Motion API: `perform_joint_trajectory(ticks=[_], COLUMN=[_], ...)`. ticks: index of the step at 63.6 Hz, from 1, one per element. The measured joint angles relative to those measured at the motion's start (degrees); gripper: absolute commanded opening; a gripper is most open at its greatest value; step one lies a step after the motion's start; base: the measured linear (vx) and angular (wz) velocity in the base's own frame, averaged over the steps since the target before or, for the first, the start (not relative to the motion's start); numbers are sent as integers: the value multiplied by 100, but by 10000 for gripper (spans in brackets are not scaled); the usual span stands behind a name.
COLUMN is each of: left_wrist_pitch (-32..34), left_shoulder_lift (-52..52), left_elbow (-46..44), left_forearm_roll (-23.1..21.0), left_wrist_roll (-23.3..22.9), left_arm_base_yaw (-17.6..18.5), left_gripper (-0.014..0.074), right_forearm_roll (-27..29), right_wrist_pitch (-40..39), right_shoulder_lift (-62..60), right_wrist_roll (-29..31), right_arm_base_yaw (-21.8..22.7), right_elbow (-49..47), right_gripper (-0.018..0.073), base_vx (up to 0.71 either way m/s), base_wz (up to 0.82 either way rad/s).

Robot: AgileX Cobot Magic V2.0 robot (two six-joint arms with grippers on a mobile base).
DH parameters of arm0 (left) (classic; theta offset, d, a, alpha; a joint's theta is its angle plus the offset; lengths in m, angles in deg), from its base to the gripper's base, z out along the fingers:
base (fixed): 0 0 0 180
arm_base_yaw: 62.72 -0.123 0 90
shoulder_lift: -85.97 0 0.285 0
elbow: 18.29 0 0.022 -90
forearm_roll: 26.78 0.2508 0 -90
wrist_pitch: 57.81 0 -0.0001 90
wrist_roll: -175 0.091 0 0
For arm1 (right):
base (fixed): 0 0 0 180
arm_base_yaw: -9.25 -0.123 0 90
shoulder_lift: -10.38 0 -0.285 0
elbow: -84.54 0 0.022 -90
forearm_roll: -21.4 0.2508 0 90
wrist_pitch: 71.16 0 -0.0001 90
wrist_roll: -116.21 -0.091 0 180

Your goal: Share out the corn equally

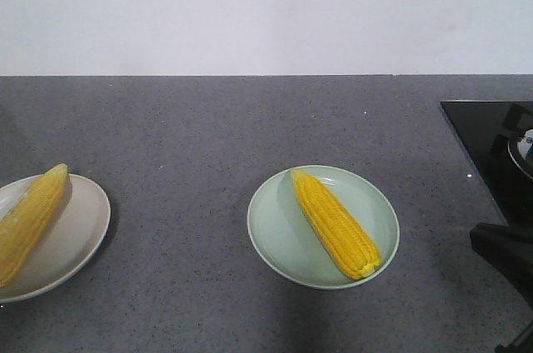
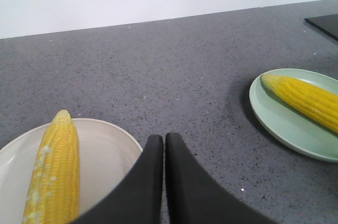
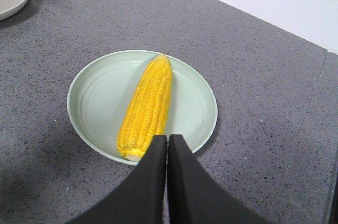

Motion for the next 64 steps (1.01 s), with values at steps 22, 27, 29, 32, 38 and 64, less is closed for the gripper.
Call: perform_joint_trajectory(ticks=[22, 27, 29, 32, 38, 64], left_wrist_pitch=[-5, -5, -5, -5, -6, 823], left_shoulder_lift=[0, 0, 0, 0, 0, -983], left_elbow=[0, 0, 0, 0, 0, 1262], left_forearm_roll=[0, 0, 0, 0, 0, 680], left_wrist_roll=[0, 0, 0, 0, 0, -12], left_arm_base_yaw=[0, 0, 0, 0, 0, 0], left_gripper=[-8, -8, -8, -8, -7, -7], right_forearm_roll=[0, 0, 0, 0, 0, 0], right_wrist_pitch=[7, 10, 10, 10, 14, 14], right_shoulder_lift=[0, 0, 0, 0, 0, 0], right_wrist_roll=[0, 0, 0, 0, 0, 0], right_arm_base_yaw=[0, 0, 0, 0, 0, 0], right_elbow=[0, 0, 0, 0, 0, 0], right_gripper=[-4, -4, -4, -4, -4, -4], base_vx=[0, 0, 0, 0, 0, 0], base_wz=[0, 0, 0, 0, 0, 0])
